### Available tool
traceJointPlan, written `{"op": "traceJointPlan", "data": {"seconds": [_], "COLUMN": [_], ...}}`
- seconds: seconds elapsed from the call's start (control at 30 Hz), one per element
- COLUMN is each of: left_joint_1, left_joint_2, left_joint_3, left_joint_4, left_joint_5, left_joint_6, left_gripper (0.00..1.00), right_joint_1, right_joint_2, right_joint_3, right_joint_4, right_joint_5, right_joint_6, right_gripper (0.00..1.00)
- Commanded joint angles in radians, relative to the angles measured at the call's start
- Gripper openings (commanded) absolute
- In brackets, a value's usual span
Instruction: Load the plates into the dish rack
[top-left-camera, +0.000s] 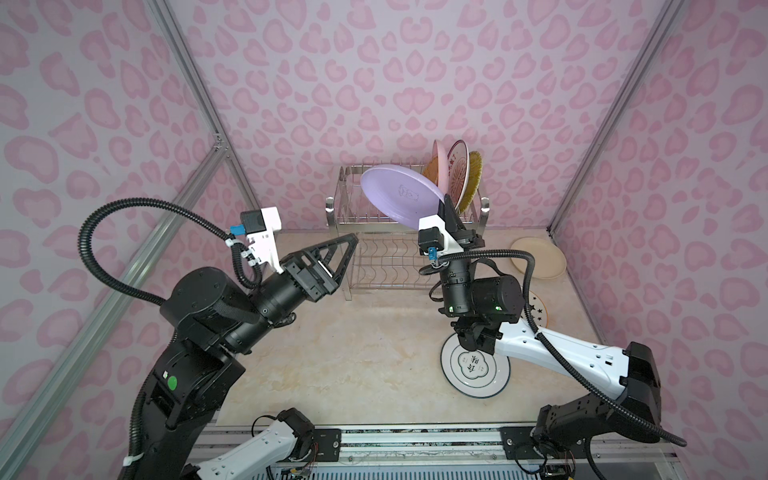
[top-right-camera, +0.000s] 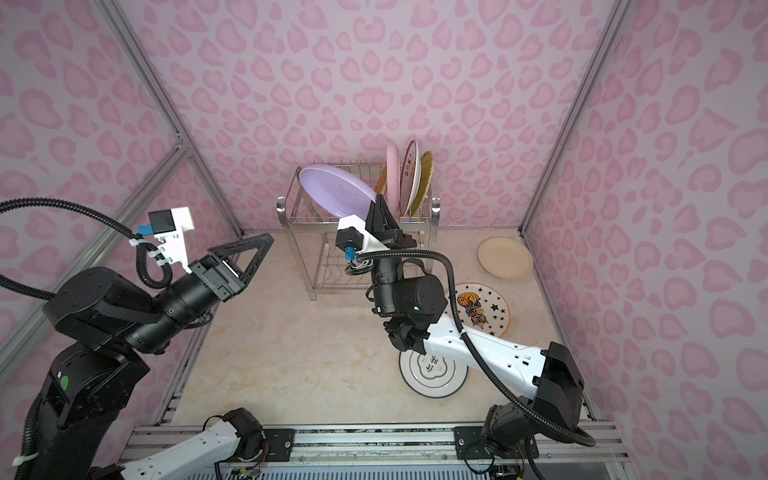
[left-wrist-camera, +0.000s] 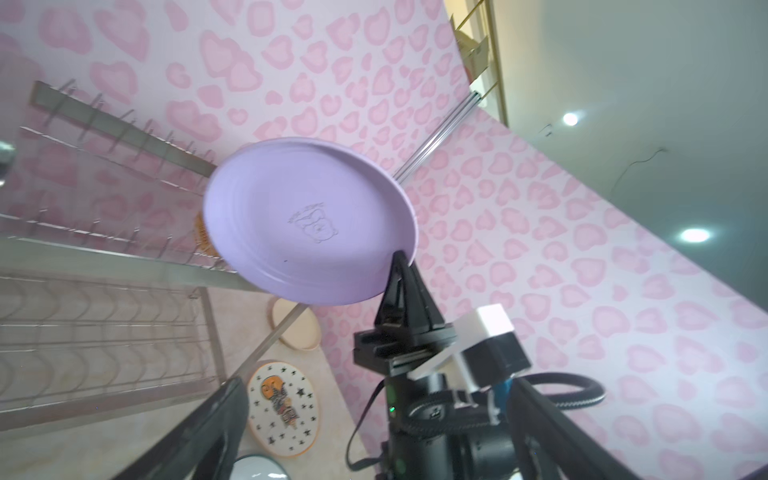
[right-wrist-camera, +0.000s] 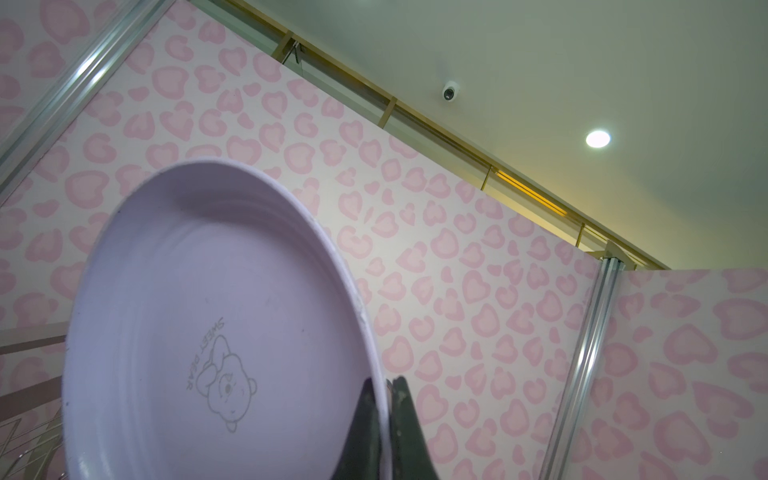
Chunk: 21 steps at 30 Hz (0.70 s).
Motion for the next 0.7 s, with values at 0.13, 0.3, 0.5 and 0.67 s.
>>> {"op": "traceJointPlan", "data": {"seconds": [0.13, 0.3, 0.5, 0.67], "left_joint_1": [0.081, 0.095, 0.119, 0.122], "left_joint_2": [0.154, 0.161, 0.178, 0.206], "left_joint_3": [-0.009, -0.021, -0.047, -0.031], "left_joint_4": [0.370, 0.428, 0.466, 0.462], "left_joint_5": [0.193, 0.148, 0.128, 0.116], "left_joint_6": [-0.437, -0.479, -0.549, -0.574], "left_gripper": [0.87, 0.87, 0.79, 0.75], "right_joint_1": [-0.020, -0.043, -0.031, -0.021], "right_joint_2": [0.051, 0.083, 0.110, 0.127], "right_joint_3": [-0.013, -0.050, -0.064, -0.063], "right_joint_4": [0.201, 0.255, 0.314, 0.339], "right_joint_5": [-0.212, -0.305, -0.347, -0.357], "right_joint_6": [-0.163, -0.226, -0.265, -0.275], "right_gripper": [0.00, 0.00, 0.00, 0.00]}}
